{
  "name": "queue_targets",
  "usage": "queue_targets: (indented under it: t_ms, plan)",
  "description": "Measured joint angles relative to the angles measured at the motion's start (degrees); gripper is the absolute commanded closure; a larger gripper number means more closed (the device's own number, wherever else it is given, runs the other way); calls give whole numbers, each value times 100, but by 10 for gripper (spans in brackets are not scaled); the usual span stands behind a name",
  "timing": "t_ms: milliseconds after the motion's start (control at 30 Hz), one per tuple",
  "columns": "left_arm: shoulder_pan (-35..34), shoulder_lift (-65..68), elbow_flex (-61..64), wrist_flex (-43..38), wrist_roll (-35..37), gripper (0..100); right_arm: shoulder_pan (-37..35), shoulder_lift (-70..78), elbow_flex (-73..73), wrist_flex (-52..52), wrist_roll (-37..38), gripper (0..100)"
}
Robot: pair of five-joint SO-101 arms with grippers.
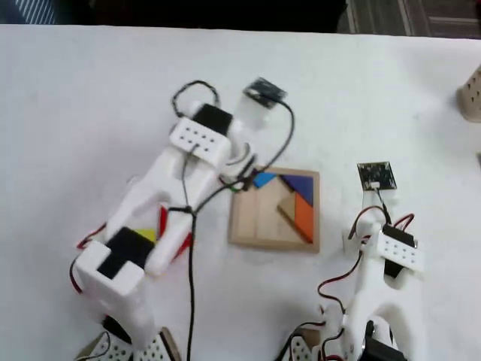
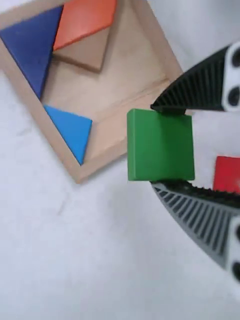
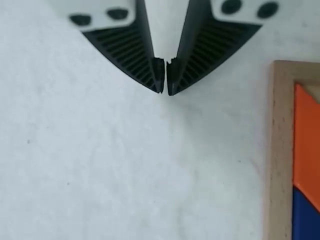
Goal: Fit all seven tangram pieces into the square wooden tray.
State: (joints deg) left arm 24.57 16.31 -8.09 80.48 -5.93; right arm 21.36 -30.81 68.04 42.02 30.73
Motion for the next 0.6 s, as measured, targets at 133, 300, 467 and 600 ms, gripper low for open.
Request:
queue_targets:
  t_ms: [133, 300, 467, 600]
  plan:
    - [448, 0, 123, -369, 0, 966, 0, 0, 0, 0, 0, 980]
    - [712, 0, 686, -1143, 0, 965, 0, 0, 0, 0, 0, 980]
    - [712, 0, 1248, -1890, 0, 965, 0, 0, 0, 0, 0, 980]
    - [712, 0, 1477, -2251, 0, 964, 0, 0, 0, 0, 0, 980]
